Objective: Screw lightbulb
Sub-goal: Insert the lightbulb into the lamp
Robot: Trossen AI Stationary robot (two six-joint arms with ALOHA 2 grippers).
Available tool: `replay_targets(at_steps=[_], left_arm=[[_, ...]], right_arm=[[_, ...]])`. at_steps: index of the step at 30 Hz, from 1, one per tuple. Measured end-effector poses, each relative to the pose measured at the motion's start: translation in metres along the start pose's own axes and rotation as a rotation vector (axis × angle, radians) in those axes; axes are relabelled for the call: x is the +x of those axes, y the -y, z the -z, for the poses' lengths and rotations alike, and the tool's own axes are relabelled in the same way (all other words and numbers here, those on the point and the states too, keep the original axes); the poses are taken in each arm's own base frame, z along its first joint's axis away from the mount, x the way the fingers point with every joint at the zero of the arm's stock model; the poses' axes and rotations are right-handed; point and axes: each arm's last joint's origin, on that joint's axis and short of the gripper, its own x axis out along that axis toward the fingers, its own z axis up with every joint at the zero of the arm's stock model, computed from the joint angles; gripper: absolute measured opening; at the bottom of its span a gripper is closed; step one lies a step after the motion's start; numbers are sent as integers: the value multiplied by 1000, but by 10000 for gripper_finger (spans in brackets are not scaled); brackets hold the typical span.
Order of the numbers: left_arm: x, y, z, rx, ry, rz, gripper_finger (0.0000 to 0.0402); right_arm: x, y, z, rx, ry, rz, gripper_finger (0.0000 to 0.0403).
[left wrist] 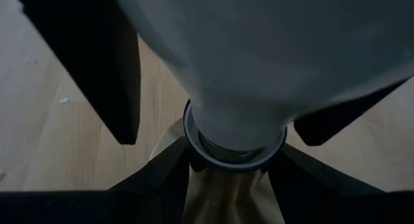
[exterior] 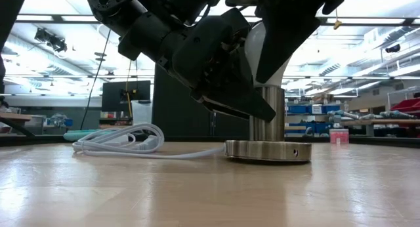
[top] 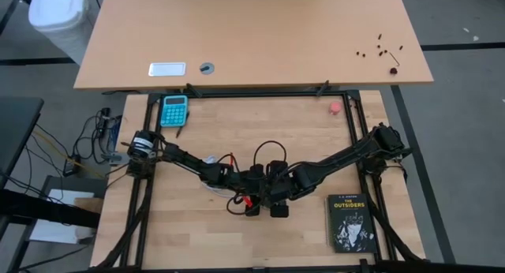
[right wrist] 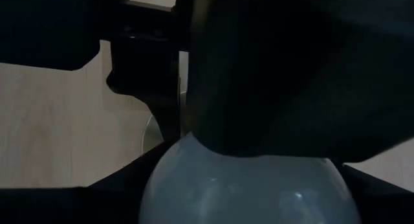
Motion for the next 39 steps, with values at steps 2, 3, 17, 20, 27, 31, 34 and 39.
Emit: replay_targets(at_steps=[2, 3, 17, 20, 27, 31, 34, 39], left_arm=[[0, 0, 0, 0, 0, 0, 193], [0, 0, 0, 0, 0, 0, 193], [0, 0, 0, 0, 1, -7, 193], [0, -1, 0, -4, 4, -35, 193], [0, -3, 0, -40, 15, -121, 193], [0, -4, 0, -71, 22, -164, 193], [-1, -4, 0, -87, 28, -181, 193], [-1, -6, 0, -126, 37, -223, 193]], right_arm=[[0, 0, 0, 0, 0, 0, 250], [0, 0, 0, 0, 0, 0, 249], [0, 0, 0, 45, -2, -1, 252], [0, 1, 0, 83, -5, 2, 259], [2, 9, -1, 232, -11, 27, 263], [3, 13, -1, 317, -7, 48, 260], [4, 14, -1, 375, 0, 73, 264], [4, 16, 0, 517, 10, 107, 267]])
